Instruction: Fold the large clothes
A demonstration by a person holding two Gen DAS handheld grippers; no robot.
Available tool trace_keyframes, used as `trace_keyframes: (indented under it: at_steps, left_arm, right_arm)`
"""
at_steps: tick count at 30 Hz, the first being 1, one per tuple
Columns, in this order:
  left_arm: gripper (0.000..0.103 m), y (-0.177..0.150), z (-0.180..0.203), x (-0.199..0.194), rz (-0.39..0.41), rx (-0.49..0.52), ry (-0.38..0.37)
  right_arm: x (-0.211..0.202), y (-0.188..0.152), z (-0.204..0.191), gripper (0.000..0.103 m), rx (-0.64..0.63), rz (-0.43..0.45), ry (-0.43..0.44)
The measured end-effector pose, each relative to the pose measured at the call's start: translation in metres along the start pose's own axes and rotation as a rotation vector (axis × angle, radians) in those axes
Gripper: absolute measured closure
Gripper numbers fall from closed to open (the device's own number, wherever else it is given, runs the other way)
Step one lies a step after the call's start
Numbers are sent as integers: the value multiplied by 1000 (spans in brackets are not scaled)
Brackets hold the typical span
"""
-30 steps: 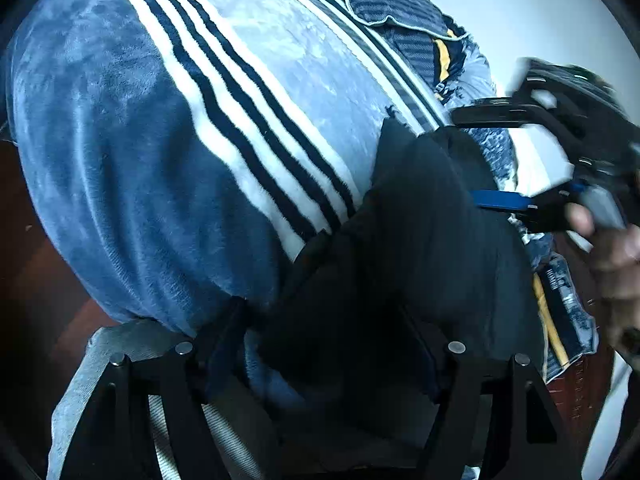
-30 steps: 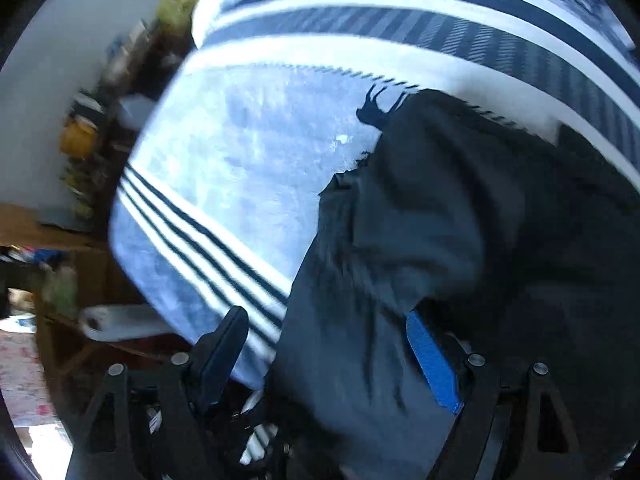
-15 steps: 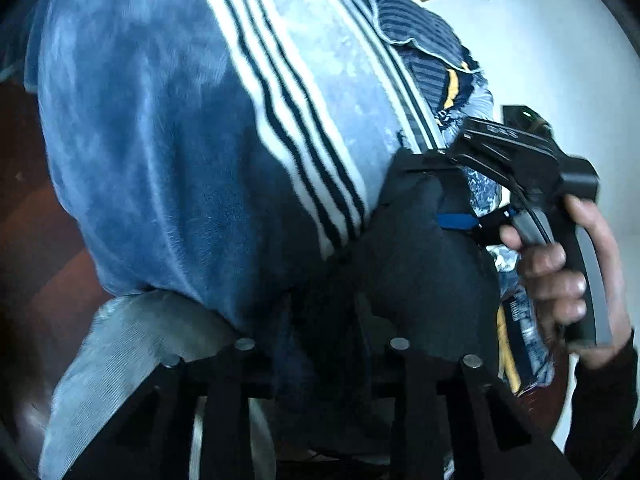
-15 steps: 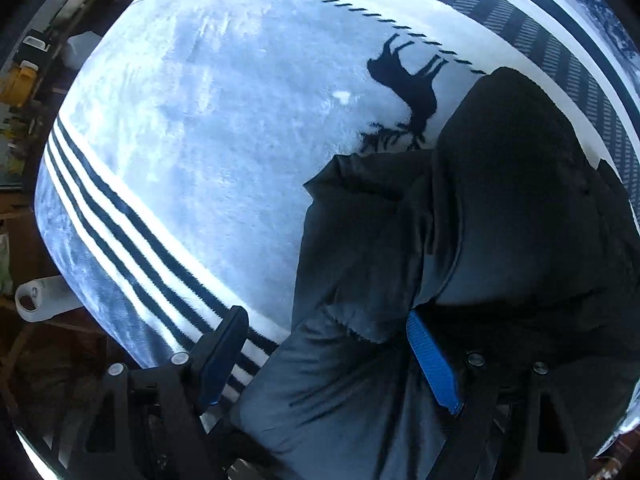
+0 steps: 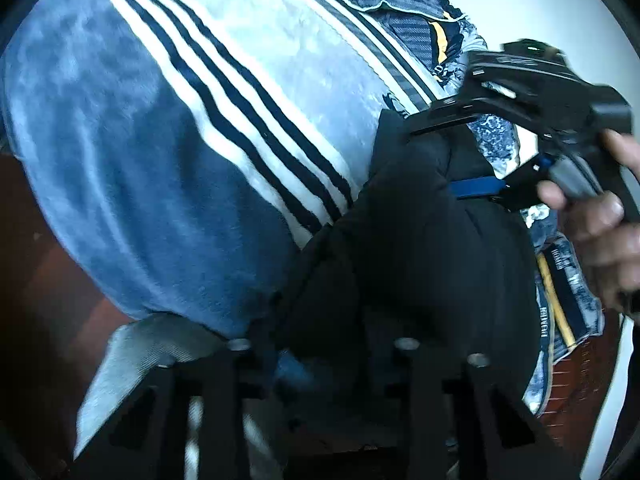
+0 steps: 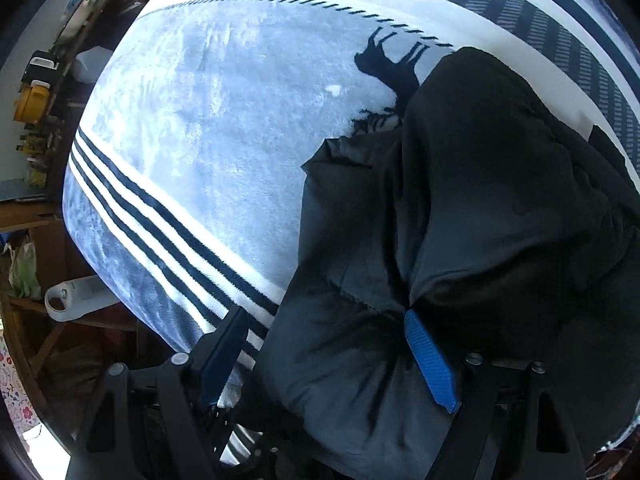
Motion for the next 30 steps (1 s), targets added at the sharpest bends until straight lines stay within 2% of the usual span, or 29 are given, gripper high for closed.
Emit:
trace_keyframes:
  at_steps: [1, 2, 4, 6, 8, 10, 12, 16, 18, 20, 21, 23, 24, 26, 27, 28, 29, 30]
  left_arm:
    - [101, -2, 1, -6, -5, 3, -61]
    - [98, -4, 4, -11, -12, 4, -88]
    - [99, -8, 10, -20, 1, 18, -87]
    - [100, -8, 17, -16, -11, 23, -125]
    - [101, -5, 26, -21, 26, 57, -150]
    - [101, -9, 46, -42, 94, 122, -234]
    - [102, -14, 65, -57, 134, 192, -278]
    - [103, -22, 93, -63, 131, 264, -336]
    - [103, -25, 109, -57, 126, 293, -374]
    - [103, -29, 120, -54, 117, 328, -359]
    - [103, -30, 118, -52, 120, 316, -336]
    - [103, -23, 103, -49, 112, 255, -313]
    - [103, -19, 89, -46, 109, 206, -264]
    - [96, -13, 64, -40, 116, 144, -177]
    - [76, -9, 51, -39, 129, 110, -134]
    - [45, -3, 33, -40, 154, 63, -80]
    - [33, 0, 23, -39, 177, 36, -57]
    - [28, 2, 11, -39, 206, 10, -37]
  right_arm:
    - [-2, -1, -3, 20, 0, -4, -5]
    - [-1, -1, -4, 20, -4, -10, -6]
    - [-2, -2, -7, 20, -18, -11, -10]
    - [-5, -5, -9, 20, -23, -11, -15]
    - [-5, -4, -8, 20, -21, -14, -16]
    - [-7, -4, -5, 20, -7, -7, -21]
    - [-10, -5, -5, 20, -27, 1, -51]
    - [-6, -4, -9, 20, -75, -12, -96]
    - [2, -2, -13, 21, -124, -22, -147]
    - [12, 0, -16, 34, -166, -38, -192]
    - [17, 1, -15, 55, -171, -40, -240]
    - [21, 1, -16, 56, -170, -39, -244]
    - [20, 1, -15, 56, -163, -42, -236]
    - [13, 1, -13, 46, -140, -38, -158]
    - [8, 1, -10, 31, -116, -33, -90]
    - [5, 1, -6, 24, -90, -35, -29]
    - [3, 0, -4, 24, -76, -34, -8]
    - [2, 0, -3, 24, -73, -31, -2]
Point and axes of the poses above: each gripper's, at about its wrist camera, not at the fingertips, and x roughly the way its jaws point, z to its right, y to its top, the point moved 1 cm from there along x, roughly the way its jaws point, and after that the axes turned 5 degrees about -y, right-handed, at the moved point
